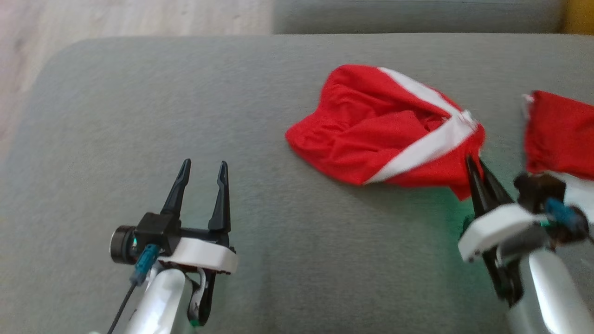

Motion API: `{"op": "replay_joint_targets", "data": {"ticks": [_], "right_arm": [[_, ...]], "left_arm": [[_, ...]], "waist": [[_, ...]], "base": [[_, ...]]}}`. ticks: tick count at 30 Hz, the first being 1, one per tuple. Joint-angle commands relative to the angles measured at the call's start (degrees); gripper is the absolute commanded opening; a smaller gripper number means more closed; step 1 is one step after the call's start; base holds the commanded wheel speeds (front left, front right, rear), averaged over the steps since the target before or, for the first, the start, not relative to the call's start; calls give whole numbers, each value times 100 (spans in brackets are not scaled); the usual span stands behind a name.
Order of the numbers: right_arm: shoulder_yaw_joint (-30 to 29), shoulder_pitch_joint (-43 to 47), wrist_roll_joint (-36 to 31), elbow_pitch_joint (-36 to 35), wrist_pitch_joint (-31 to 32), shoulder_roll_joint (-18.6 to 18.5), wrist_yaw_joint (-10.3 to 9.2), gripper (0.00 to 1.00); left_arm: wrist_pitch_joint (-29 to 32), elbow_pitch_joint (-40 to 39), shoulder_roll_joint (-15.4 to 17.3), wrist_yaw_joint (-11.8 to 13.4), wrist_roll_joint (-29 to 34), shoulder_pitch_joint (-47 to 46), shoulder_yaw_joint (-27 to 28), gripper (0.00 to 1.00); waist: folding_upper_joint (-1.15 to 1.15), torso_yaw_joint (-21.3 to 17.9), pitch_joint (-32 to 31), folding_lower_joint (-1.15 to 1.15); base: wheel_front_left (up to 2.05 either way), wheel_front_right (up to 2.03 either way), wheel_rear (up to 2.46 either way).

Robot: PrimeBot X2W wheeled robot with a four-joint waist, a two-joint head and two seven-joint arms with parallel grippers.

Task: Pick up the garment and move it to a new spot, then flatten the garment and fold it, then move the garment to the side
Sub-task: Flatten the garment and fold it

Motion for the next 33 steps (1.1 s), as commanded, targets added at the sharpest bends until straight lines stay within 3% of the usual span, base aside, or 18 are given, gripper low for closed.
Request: {"op": "replay_joint_targets", "data": {"ticks": [1,2,3,4,12,22,33], "right_arm": [[-16,62,-14,-367,40,108,-5,0],[-102,229,-41,-495,82,166,-5,20],[-185,382,-75,-611,118,222,-5,85],[-346,631,-78,-783,174,328,-5,100],[-713,890,1,-1275,-96,462,-5,100],[195,870,188,-1950,-1088,465,-5,100],[707,585,178,-1566,-965,364,-5,100]], "left_arm": [[-54,-187,110,-13,56,-67,215,100],[-54,-187,113,-18,62,-57,226,100],[-54,-187,115,-21,68,-49,236,100],[-54,-186,118,-27,85,-40,251,100],[-54,-149,97,-75,127,-80,258,100],[-55,-153,58,-120,164,-59,239,100],[-55,-157,23,-136,166,-54,221,100]], "waist": [[0,-323,-153,1],[0,-386,-163,1],[0,-447,-168,1],[0,-547,-177,1],[0,-704,-211,1],[0,-368,-279,1],[0,186,-121,1]], "base": [[0,0,0],[0,0,0],[0,0,0],[0,0,0],[0,0,0],[0,0,0],[0,0,0]]}}
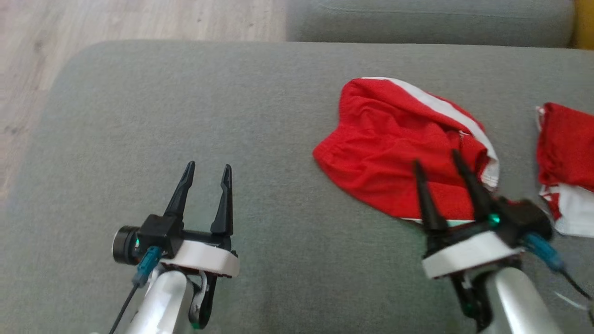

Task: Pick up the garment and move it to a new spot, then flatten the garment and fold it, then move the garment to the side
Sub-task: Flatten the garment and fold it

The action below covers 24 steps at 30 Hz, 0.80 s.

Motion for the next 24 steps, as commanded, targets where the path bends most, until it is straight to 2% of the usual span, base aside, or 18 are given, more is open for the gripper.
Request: {"op": "replay_joint_targets", "data": {"ticks": [1,8,14,24], "right_arm": [[207,-328,-5,-137,38,-78,-5,100],[1226,-1114,123,900,651,-486,-5,100],[1492,-1736,237,1979,917,-589,-5,100],[1820,-2468,155,3439,749,-521,-5,100]], "left_arm": [[-55,-169,38,-16,23,-124,173,100],[-55,-140,6,-58,-12,-254,49,100],[-55,-89,-11,-57,-79,-380,-60,100],[-55,-49,-19,-22,-201,-450,-188,100]], "waist": [[0,106,92,0],[0,481,410,0],[0,760,573,0],[0,1010,694,0]], "base": [[0,0,0],[0,0,0],[0,0,0],[0,0,0]]}}
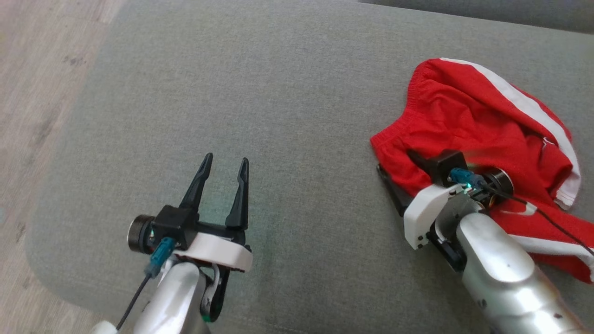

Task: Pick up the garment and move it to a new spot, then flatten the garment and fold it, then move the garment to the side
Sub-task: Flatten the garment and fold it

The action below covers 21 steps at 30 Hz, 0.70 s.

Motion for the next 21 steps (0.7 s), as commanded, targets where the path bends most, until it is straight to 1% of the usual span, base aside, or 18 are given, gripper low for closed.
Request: {"op": "replay_joint_targets", "data": {"ticks": [1,2,3,7,11,15,18,19,21], "right_arm": [[121,-204,-21,58,-127,104,-5,100],[130,-252,-14,176,-183,129,-5,67],[134,-299,13,277,-247,164,-5,0],[304,-429,227,486,-604,298,-5,0],[648,-475,602,426,-934,402,-5,0],[1155,-515,994,127,-1149,455,-5,0],[1556,-538,1353,-233,-1216,487,-5,0],[1556,-538,1353,-233,-1216,487,-5,0],[1819,-555,1589,-501,-1237,499,-5,0]], "left_arm": [[-55,-140,35,31,-58,-217,138,100],[-55,-137,35,39,-65,-222,131,100],[-55,-134,35,47,-70,-225,129,100],[-55,-92,34,66,-47,-206,140,100],[-55,-55,34,67,-3,-151,181,100],[-55,-43,34,45,27,-94,197,100],[-55,-38,34,37,42,-61,208,100],[-55,-38,34,37,42,-61,208,100],[-55,-35,34,30,55,-45,213,100]], "waist": [[0,36,7,-1],[0,45,0,-1],[0,50,-12,-1],[0,35,-116,-1],[0,-32,-263,-1],[0,-97,-384,-1],[0,-129,-433,-1],[0,-129,-433,-1],[0,-144,-456,-1]], "base": [[0,0,0],[0,0,0],[0,0,0],[0,0,0],[0,0,0],[0,0,0],[0,0,0],[0,0,0],[0,0,0]]}}
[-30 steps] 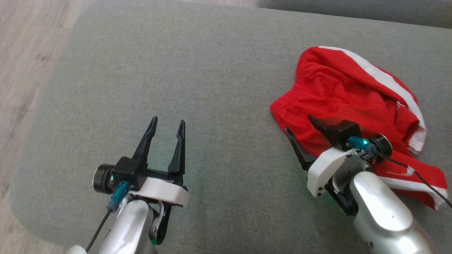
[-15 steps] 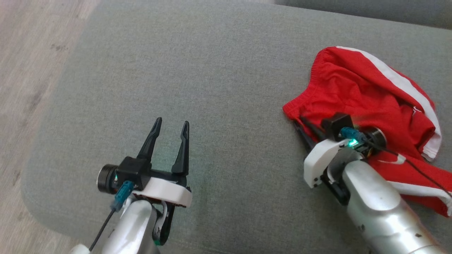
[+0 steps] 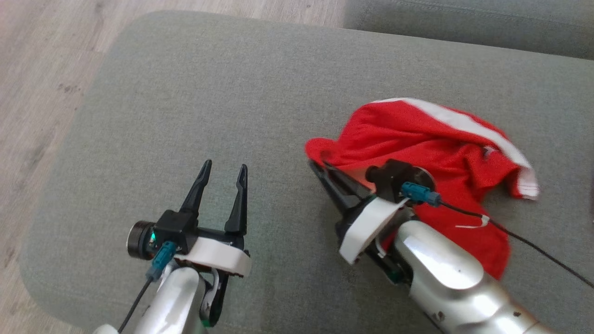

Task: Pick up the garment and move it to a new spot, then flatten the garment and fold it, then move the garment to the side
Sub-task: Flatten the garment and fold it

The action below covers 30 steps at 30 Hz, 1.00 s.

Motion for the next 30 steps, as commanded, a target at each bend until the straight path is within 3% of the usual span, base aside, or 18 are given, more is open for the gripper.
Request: {"op": "replay_joint_targets", "data": {"ticks": [1,7,13,20,21,22,23,30], "right_arm": [[96,-201,123,-264,-81,142,-5,0],[261,-220,615,-546,94,-67,-5,0],[-244,-271,402,253,423,-303,-5,0],[-544,-384,-7,925,487,-160,-5,0],[-519,-404,-93,978,479,-153,-5,22],[-498,-428,-196,1031,457,-149,-5,96],[-498,-448,-287,1072,410,-138,-5,100],[-892,-385,-277,888,-61,-48,-5,100]], "left_arm": [[-55,-148,41,-16,42,-87,218,100],[-55,-170,41,-31,81,-59,248,100],[-55,-193,41,-50,97,-140,285,100],[-55,-183,41,-70,87,-214,270,100],[-55,-178,41,-70,86,-226,268,100],[-55,-172,41,-70,86,-236,268,100],[-55,-164,41,-68,87,-247,270,100],[-55,-136,52,-63,119,-248,345,100]], "waist": [[0,-8,-9,0],[0,-34,25,0],[0,-53,165,0],[0,-97,302,0],[0,-104,310,0],[0,-113,314,0],[0,-124,314,0],[0,-323,195,0]], "base": [[0,0,0],[0,0,0],[0,0,0],[0,0,0],[0,0,0],[0,0,0],[0,0,0],[0,0,0]]}}
